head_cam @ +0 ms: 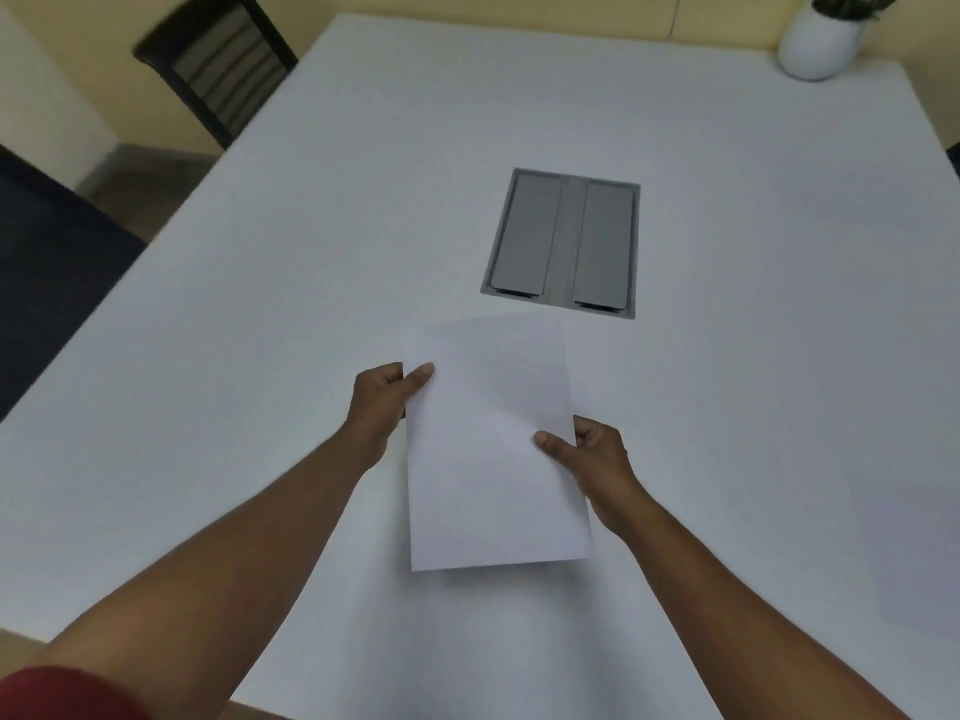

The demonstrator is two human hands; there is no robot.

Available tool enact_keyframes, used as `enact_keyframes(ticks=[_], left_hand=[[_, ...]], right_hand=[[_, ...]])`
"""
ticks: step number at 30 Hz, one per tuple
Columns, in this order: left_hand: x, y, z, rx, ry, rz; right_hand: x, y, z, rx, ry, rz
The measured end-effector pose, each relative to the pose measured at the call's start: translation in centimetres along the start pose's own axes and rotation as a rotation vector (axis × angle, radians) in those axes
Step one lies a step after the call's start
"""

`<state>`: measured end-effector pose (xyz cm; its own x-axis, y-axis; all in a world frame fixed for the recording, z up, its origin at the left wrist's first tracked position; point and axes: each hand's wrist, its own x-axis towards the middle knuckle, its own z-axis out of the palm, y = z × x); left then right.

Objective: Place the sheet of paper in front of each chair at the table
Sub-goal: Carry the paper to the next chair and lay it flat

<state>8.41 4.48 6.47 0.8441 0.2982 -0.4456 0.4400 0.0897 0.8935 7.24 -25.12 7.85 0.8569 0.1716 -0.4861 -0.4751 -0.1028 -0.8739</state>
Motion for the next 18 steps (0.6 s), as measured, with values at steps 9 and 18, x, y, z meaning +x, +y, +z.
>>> enact_keyframes(ticks=[9,18], left_hand=[[-11.1,0.8,-9.9,-0.243,0.397,0.087],[-21.8,-2.1,-26.9,-0.432,0.737,0.179]], right_hand=[[-5.8,-2.8,8.8,-0.068,-0.337,-0.061],[-10.3,-4.2,26.1,-0.275,-0.531,-0.185]])
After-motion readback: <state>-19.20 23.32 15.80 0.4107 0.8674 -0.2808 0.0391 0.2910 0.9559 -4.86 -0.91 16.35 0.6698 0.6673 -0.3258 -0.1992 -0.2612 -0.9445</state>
